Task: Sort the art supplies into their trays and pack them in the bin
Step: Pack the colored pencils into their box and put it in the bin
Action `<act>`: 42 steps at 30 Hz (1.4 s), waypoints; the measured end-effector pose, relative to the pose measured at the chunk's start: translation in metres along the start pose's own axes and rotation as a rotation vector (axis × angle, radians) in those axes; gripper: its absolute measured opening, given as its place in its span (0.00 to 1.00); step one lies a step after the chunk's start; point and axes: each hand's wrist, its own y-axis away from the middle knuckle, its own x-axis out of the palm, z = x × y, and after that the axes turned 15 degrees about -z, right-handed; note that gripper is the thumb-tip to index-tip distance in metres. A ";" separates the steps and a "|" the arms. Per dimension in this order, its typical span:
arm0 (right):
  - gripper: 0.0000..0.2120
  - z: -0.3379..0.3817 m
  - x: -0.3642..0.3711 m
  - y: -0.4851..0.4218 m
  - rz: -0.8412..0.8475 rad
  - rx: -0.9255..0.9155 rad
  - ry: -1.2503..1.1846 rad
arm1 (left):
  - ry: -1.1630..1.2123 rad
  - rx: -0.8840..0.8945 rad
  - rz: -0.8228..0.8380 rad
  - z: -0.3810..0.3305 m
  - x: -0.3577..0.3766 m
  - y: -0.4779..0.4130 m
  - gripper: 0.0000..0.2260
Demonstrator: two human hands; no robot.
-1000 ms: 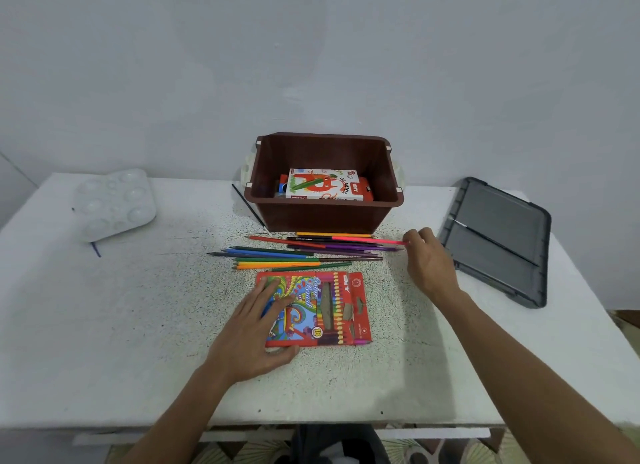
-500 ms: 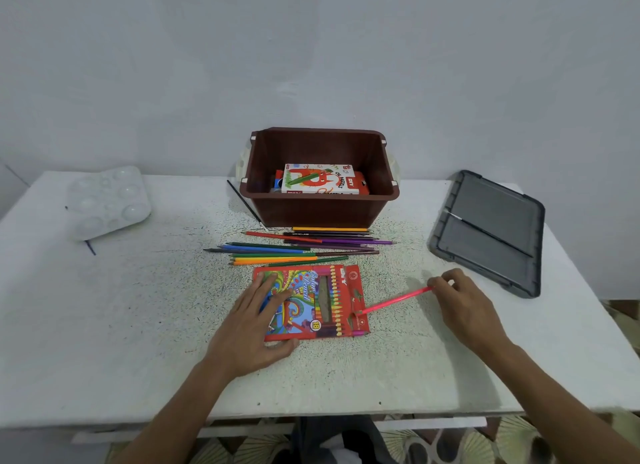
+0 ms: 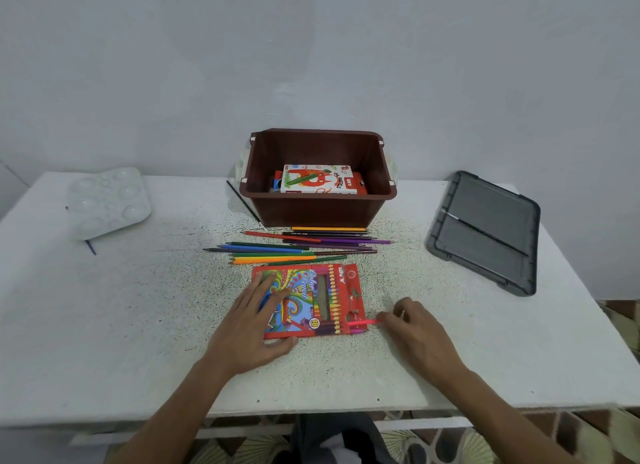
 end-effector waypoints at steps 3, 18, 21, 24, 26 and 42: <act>0.05 0.014 0.011 0.002 -0.039 -0.009 -0.043 | -0.008 0.002 0.006 0.000 0.000 0.000 0.39; 0.11 -0.002 0.031 -0.038 -0.041 0.328 -0.120 | -0.006 -0.016 0.029 0.001 0.000 0.000 0.39; 0.15 -0.015 0.036 -0.062 -0.010 0.408 -0.029 | -0.005 -0.016 0.029 0.001 0.000 0.000 0.40; 0.18 -0.023 0.040 -0.082 0.056 0.453 0.011 | 0.002 -0.017 0.023 0.000 -0.001 0.000 0.39; 0.19 -0.024 0.042 -0.092 0.092 0.462 0.032 | 0.013 -0.013 0.018 0.000 -0.001 0.000 0.39; 0.09 -0.032 0.033 -0.102 0.028 0.558 0.068 | 0.043 0.020 -0.017 0.002 -0.002 0.000 0.39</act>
